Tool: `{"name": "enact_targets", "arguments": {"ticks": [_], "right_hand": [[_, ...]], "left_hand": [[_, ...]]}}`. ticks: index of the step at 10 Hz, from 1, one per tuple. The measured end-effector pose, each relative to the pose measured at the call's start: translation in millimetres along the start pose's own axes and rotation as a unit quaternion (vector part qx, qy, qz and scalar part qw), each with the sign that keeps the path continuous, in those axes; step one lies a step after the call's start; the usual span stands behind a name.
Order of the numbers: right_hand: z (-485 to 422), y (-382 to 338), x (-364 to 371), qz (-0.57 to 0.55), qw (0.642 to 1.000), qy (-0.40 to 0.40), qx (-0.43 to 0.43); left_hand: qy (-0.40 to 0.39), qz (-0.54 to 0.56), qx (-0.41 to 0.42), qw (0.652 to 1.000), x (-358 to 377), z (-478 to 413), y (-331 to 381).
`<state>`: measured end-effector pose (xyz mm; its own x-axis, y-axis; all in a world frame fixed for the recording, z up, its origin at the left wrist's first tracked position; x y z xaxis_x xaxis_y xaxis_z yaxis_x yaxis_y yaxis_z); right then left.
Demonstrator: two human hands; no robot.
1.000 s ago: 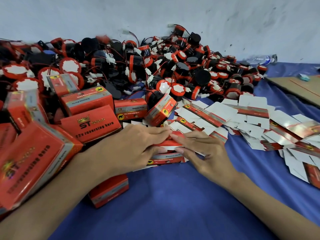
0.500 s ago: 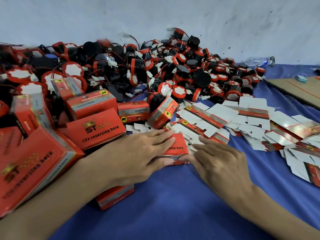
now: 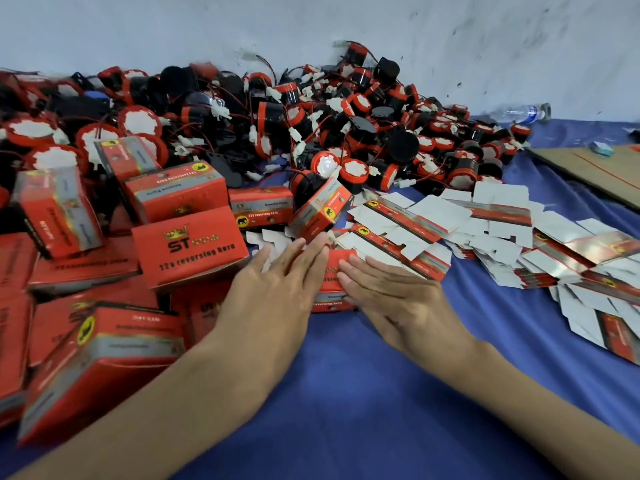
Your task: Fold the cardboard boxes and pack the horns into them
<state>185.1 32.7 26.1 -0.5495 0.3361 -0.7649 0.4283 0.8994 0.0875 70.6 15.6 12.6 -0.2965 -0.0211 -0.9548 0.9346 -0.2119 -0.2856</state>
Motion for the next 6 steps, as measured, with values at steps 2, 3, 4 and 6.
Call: {"name": "enact_targets", "arguments": {"ticks": [2,3,4,6], "right_hand": [[0.9,7.5,-3.5,-0.095,0.994,0.018,0.052],[4.4,7.5,-1.8,-0.123,0.99,0.032,0.062],[0.4,12.5,-2.9,-0.126,0.989,0.007,0.083],[-27.6,8.7,-41.8,-0.181,0.981,-0.045,0.049]], "left_hand": [[0.044,0.013,-0.039,0.998,-6.5,8.4,1.0],[0.066,-0.077,-0.029,0.994,-13.0,11.7,6.4],[-0.001,-0.1,-0.003,0.995,-11.9,5.9,8.9],[-0.03,-0.088,0.002,0.996,-9.4,12.2,2.1]]}}
Point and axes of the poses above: each hand's wrist, its own z-axis away from the middle knuckle, its own x-axis out of the palm, y = z × x, the point moved 7 cm from there along -z, towards the middle knuckle, and after that the axes turned 1 degree about -y, right-handed, at the moved point
